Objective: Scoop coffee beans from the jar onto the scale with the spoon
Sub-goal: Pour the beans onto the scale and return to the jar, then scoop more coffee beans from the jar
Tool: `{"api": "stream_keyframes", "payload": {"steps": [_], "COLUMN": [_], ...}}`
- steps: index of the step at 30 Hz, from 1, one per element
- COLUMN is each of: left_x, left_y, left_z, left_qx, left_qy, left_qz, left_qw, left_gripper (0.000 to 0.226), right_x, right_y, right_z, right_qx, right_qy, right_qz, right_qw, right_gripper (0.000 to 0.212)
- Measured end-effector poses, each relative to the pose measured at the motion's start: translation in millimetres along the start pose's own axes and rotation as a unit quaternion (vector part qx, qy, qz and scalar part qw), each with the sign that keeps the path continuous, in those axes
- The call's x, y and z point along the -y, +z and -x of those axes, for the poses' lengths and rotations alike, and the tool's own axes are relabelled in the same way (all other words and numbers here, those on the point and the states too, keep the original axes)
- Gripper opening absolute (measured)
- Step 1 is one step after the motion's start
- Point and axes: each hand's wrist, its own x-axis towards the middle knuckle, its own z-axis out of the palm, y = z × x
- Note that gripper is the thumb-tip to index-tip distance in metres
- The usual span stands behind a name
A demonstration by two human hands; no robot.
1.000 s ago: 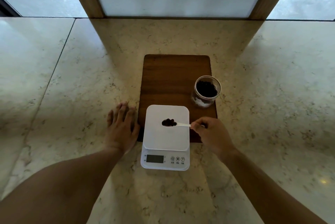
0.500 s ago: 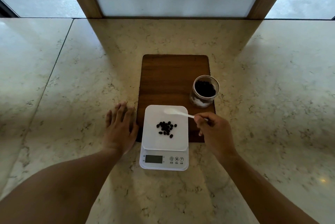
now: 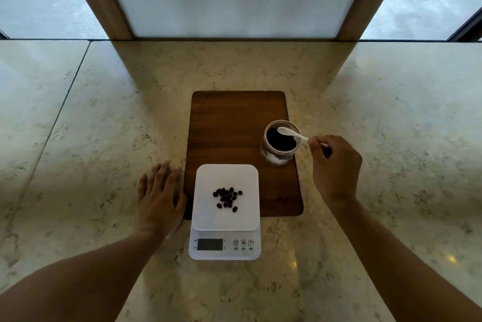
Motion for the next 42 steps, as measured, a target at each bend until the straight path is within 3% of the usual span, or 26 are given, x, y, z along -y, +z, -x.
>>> {"api": "stream_keyframes", "payload": {"steps": [7,16,24,42], "left_x": [2,1,-1,-1], "left_y": [2,2,-2,-2], "left_z": [0,0,-1,-1], "left_qx": [0.006,0.005,0.009,0.012], "left_qy": [-0.002,-0.003,-0.004,-0.008], "left_qz": [0.000,-0.002,0.000,0.002], "left_qw": [1.000,1.000,1.000,1.000], "left_gripper": [0.064,0.063,0.067,0.066], "right_x": [2,-3,-1,3], "right_y": [6,-10,-11,11], "right_z": [-15,-29,-44,-49], "right_qx": [0.054,0.176,0.108,0.179], "right_qy": [-0.120,-0.251,-0.181,0.058], "right_qz": [0.048,0.077,0.115,0.128], "right_qw": [0.990,0.949,0.971,0.974], "right_gripper": [0.016,0.010,0.012,0.021]}}
